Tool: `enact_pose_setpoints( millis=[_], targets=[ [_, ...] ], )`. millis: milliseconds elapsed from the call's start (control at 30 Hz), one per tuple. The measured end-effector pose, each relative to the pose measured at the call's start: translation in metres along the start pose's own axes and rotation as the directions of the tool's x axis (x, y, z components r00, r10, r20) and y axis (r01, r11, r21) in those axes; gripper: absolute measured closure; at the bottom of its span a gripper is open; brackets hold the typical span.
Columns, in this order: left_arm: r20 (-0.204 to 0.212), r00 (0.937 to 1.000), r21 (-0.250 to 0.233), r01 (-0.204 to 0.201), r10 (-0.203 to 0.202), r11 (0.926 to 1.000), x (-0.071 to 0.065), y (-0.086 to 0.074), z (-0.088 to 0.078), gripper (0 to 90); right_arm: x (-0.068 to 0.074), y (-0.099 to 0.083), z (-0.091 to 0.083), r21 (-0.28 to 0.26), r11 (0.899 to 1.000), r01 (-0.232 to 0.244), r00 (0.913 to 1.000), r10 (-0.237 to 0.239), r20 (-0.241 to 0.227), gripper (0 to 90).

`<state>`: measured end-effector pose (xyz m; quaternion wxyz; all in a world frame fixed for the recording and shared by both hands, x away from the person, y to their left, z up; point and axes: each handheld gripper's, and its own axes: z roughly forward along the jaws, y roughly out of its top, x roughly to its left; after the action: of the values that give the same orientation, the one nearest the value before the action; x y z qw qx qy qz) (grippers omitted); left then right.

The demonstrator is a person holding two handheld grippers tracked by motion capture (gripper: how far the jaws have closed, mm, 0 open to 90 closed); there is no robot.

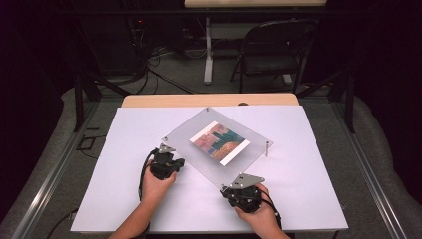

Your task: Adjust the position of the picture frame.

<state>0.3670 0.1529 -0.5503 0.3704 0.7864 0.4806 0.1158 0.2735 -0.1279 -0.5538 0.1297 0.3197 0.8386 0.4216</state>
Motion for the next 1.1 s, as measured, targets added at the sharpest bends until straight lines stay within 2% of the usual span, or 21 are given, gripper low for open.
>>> enact_pose_setpoints(
  millis=[67,100,167,333,400,433,467,500,533,567,600,633,667,700,733,767,800,833,933,1000,1100],
  targets=[
    [-0.002,1.0000,-0.014,0.004,-0.004,0.9999,0.001,-0.001,-0.003,84.3,-0.002,0.001,-0.004,-0.013,1.000,0.001,1.0000,-0.001,0.003,78.8],
    [0.012,0.9998,-0.023,0.018,-0.018,0.9996,0.001,-0.002,-0.006,83.6,-0.004,0.001,-0.008,-0.006,1.000,-0.004,1.0000,0.004,-0.001,75.8],
    [0.021,0.9995,-0.021,0.023,-0.023,0.9995,-0.001,-0.004,-0.009,81.9,-0.006,-0.001,-0.012,-0.006,1.000,-0.006,1.0000,0.006,-0.005,73.2],
    [0.038,0.9991,-0.029,0.017,-0.016,0.9994,-0.008,-0.007,-0.019,76.2,-0.008,-0.004,-0.022,-0.016,1.000,-0.016,0.9999,0.016,0.002,72.4],
    [0.046,0.9989,-0.047,0.009,-0.007,0.9989,-0.013,-0.009,-0.025,73.7,-0.008,-0.007,-0.029,-0.020,1.000,-0.010,0.9999,0.010,0.006,71.4],
    [0.050,0.9987,-0.059,0.008,-0.006,0.9982,-0.017,-0.011,-0.030,72.5,-0.009,-0.011,-0.037,-0.023,1.000,-0.007,0.9998,0.007,0.016,70.6],
    [0.050,0.9987,-0.059,0.008,-0.006,0.9982,-0.017,-0.011,-0.030,71.4,-0.009,-0.011,-0.037,-0.023,1.000,-0.007,0.9998,0.007,0.016,70.6],
    [0.052,0.9986,-0.067,-0.002,0.006,0.9978,-0.020,-0.014,-0.034,69.9,-0.012,-0.015,-0.045,-0.042,0.999,-0.013,0.9994,0.014,0.031,70.0],
    [0.052,0.9986,-0.067,-0.002,0.006,0.9978,-0.020,-0.014,-0.034,68.5,-0.012,-0.015,-0.045,-0.042,0.999,-0.013,0.9994,0.014,0.031,70.0],
    [0.058,0.9982,-0.078,-0.008,0.012,0.9969,-0.024,-0.016,-0.038,66.7,-0.018,-0.017,-0.053,-0.061,0.998,-0.015,0.9979,0.019,0.062,68.8],
    [0.058,0.9982,-0.078,-0.008,0.012,0.9969,-0.024,-0.016,-0.038,65.7,-0.018,-0.017,-0.053,-0.061,0.998,-0.015,0.9979,0.019,0.062,68.8],
    [0.067,0.9976,-0.080,-0.015,0.020,0.9967,-0.027,-0.019,-0.040,64.1,-0.031,-0.018,-0.060,-0.079,0.996,-0.046,0.9940,0.053,0.096,67.2],
    [0.067,0.9976,-0.080,-0.015,0.020,0.9967,-0.027,-0.019,-0.040,62.9,-0.031,-0.018,-0.060,-0.079,0.996,-0.046,0.9940,0.053,0.096,67.2],
    [0.073,0.9971,-0.084,-0.014,0.020,0.9964,-0.031,-0.021,-0.041,61.6,-0.042,-0.018,-0.064,-0.102,0.992,-0.075,0.9880,0.088,0.127,67.3],
    [0.073,0.9971,-0.084,-0.014,0.020,0.9964,-0.031,-0.021,-0.041,60.6,-0.050,-0.018,-0.066,-0.118,0.989,-0.084,0.9835,0.101,0.150,68.0],
    [0.077,0.9967,-0.082,-0.017,0.023,0.9965,-0.033,-0.022,-0.042,60.6,-0.050,-0.018,-0.066,-0.118,0.989,-0.084,0.9835,0.101,0.150,68.0],
    [0.078,0.9965,-0.085,-0.024,0.030,0.9961,-0.035,-0.023,-0.042,59.4,-0.057,-0.019,-0.067,-0.136,0.986,-0.097,0.9778,0.120,0.172,69.2],
    [0.090,0.9954,-0.085,-0.024,0.031,0.9961,-0.039,-0.025,-0.042,57.7,-0.074,-0.019,-0.068,-0.157,0.979,-0.132,0.9636,0.163,0.212,69.6],
    [0.100,0.9944,-0.088,-0.027,0.036,0.9957,-0.042,-0.027,-0.041,54.9,-0.097,-0.021,-0.065,-0.146,0.978,-0.149,0.9423,0.185,0.279,69.1],
    [0.108,0.9934,-0.083,-0.028,0.037,0.9961,-0.046,-0.029,-0.039,53.0,-0.111,-0.023,-0.061,-0.133,0.978,-0.161,0.9311,0.195,0.308,68.4],
    [0.111,0.9930,-0.075,-0.032,0.041,0.9966,-0.046,-0.030,-0.039,51.6,-0.122,-0.024,-0.057,-0.129,0.976,-0.176,0.9225,0.209,0.325,67.3]
  ],
)
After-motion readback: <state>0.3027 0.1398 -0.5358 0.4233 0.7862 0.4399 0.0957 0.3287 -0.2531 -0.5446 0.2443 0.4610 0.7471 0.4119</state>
